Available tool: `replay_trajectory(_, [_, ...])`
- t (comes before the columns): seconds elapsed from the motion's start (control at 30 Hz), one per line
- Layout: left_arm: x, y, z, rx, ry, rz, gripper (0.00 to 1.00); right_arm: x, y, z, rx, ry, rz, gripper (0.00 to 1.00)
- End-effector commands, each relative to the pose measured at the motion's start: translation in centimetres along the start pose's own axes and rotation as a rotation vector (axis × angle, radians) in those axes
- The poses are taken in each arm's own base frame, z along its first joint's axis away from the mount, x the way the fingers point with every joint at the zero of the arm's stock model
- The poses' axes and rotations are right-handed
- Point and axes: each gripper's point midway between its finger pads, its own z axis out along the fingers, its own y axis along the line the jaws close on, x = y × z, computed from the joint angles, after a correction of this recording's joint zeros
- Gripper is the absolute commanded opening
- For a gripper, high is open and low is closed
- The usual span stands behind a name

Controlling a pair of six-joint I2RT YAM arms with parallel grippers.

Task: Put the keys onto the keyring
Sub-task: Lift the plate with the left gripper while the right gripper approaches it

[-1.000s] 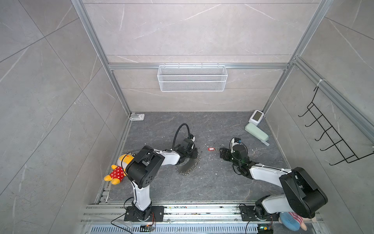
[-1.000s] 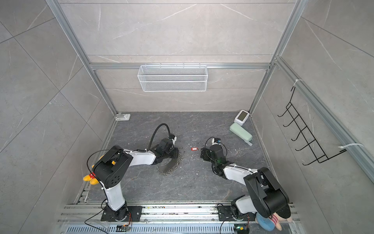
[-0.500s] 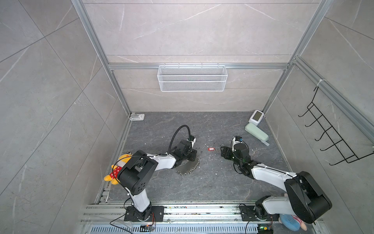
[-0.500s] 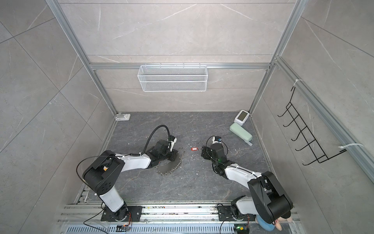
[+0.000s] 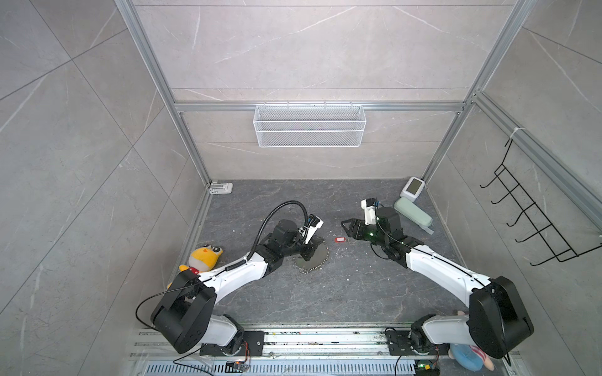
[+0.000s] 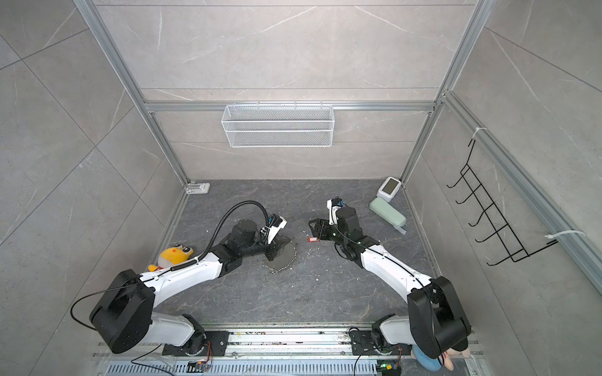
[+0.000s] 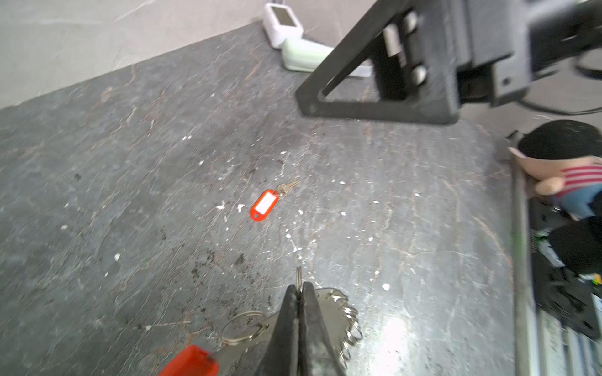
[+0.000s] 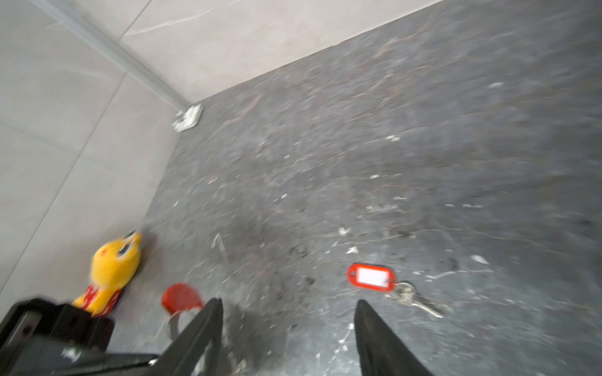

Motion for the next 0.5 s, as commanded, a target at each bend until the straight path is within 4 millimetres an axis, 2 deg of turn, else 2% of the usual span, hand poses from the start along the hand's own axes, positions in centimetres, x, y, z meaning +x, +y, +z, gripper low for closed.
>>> replay_trajectory(0.0, [-3.6,-2.3,-2.2,0.128,-0.086,0.085,0.0,0.7,4.0,-0.1,-0.222,0.048,-0.075,0.58])
replay_trajectory(0.13, [-5.7,-3.1,-4.0,0.196,-0.182,0.098,0.0,0.8,5.6,-0.9,-0.302,0.067,-0.077,0.45])
replay_trajectory(0.33, [-8.6,-2.7,-6.4,0.261,-0.309,0.031,0.0,0.4,7.5,-2.7,-0.375,0.061,-0.108,0.21])
replay_trajectory(0.47, [-9.6,-2.3,-6.7,0.263,-0.338,0.004,0.0,0.3,9.0,-3.4,-0.438,0.073,-0.115,0.18])
